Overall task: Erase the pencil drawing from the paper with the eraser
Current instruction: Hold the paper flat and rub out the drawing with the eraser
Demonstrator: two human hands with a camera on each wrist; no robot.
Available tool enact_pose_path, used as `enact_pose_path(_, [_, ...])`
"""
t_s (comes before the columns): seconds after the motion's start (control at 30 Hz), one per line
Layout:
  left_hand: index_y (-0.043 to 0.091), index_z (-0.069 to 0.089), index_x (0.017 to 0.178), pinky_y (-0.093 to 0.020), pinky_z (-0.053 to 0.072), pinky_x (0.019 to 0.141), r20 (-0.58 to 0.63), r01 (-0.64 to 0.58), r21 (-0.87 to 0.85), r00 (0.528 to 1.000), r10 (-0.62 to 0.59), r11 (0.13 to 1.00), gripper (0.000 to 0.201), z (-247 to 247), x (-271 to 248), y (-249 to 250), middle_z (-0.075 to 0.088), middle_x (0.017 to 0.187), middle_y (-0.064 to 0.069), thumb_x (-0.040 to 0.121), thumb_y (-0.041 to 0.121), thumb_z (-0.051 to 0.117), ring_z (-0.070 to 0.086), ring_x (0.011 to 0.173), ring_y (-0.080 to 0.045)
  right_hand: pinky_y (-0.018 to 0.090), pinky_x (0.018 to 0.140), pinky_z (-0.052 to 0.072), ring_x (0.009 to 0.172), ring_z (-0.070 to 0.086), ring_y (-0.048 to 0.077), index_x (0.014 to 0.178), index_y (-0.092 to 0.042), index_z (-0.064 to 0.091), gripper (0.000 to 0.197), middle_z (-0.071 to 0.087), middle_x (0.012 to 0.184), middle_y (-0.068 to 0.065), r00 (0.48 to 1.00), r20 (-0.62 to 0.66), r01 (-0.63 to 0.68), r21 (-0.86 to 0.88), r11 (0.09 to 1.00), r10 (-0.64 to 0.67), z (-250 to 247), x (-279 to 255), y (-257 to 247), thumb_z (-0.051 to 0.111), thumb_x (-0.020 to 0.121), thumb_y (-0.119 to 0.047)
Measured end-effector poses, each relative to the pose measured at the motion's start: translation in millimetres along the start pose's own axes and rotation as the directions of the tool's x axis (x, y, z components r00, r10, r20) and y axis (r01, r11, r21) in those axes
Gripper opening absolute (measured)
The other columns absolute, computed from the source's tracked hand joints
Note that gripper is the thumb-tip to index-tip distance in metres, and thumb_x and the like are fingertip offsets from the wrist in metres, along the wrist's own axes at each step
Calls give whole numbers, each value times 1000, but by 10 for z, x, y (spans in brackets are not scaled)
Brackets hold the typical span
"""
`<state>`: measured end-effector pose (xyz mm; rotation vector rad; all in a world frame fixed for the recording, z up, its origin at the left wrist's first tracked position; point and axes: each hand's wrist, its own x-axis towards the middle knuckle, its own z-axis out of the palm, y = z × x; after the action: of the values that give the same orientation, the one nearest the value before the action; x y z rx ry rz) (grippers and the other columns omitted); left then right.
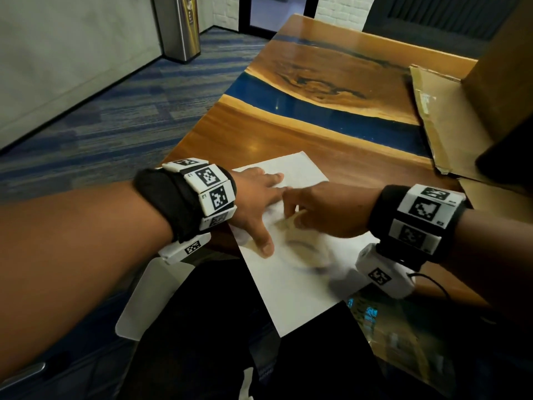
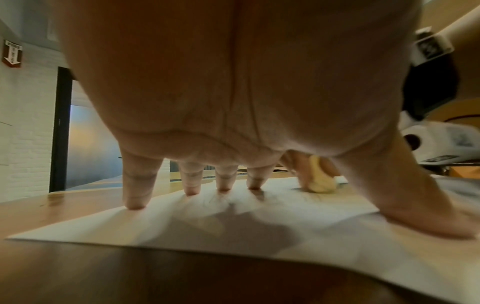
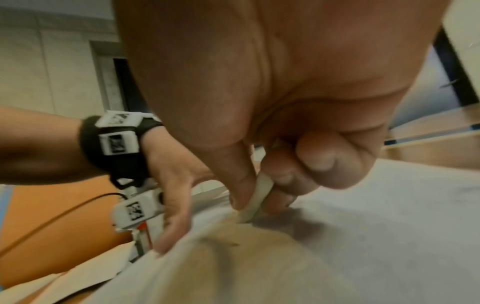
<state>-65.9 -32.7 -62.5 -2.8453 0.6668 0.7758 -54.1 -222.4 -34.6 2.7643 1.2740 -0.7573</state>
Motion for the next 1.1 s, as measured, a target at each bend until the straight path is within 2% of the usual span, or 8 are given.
enact_pose_path(0.07, [32,3,158,-55,22,118,7,2,32,1000,-2,1000,140,4,14,-1,-7,167,-2,47,95,58,6,150,-35,26,67,36,79,51,13,116,-26,53,17,51,87,-11,1000,-10,-19,-8,1000,19,-25,11,27,51,100,-27])
enact_pose_path(0.17, [30,-1,159,-55,20,119,1,13,66,1000,-13,998,135,-10,8,26,-8,167,-5,56,91,62,6,150,-36,28,59,36,73,52,13,118,-26,52,18,54,80,-9,966,-154,-218,-52,975,208,-82,70,167,47,101,-30])
enact_pose_path(0.33, [33,2,159,-53,19,120,12,18,43,1000,-19,999,133,-36,-11,44,-7,168,-3,56,89,65,6,150,-35,20,67,38,83,52,12,118,-24,54,18,53,94,-10,998,-14,64,16,998,-64,64,-19,-42,53,100,-25])
enact_pose_path(0.47, [30,-3,159,-55,19,120,22,28,88,999,-30,996,134,-76,-14,56,-8,168,-5,59,91,60,7,150,-36,25,57,35,70,49,8,121,-25,53,20,53,78,-10,965,-166,-214,-37,976,205,-85,81,166,47,102,-29])
enact_pose_path(0.63, [34,0,159,-56,20,119,39,38,58,998,-40,998,133,-102,-28,66,-8,168,-3,56,88,66,6,151,-35,23,64,37,77,51,6,115,-28,55,16,54,87,-12,1000,24,1,19,1000,-1,4,-12,98,52,99,-28])
enact_pose_path(0.8, [37,-6,158,-55,16,121,47,44,67,998,-47,997,131,-130,-30,93,-10,168,-3,60,86,66,3,152,-35,31,67,44,78,54,12,117,-31,53,18,60,87,-6,977,-123,-182,-37,983,177,-72,22,298,48,100,-33])
enact_pose_path(0.93, [47,-4,154,-60,22,117,58,50,61,997,-53,997,131,-126,-5,79,-7,167,-2,53,88,69,5,150,-37,24,71,42,83,54,6,113,-31,55,15,59,95,-10,998,55,34,40,999,-36,30,-38,171,52,99,-29])
enact_pose_path(1.1, [47,-8,154,-59,22,117,55,62,82,996,-67,995,132,-156,18,103,-6,167,-4,54,90,65,9,150,-38,32,67,43,80,56,18,114,-31,53,15,58,84,-7,981,-132,-151,-64,986,142,-56,-8,324,48,100,-33])
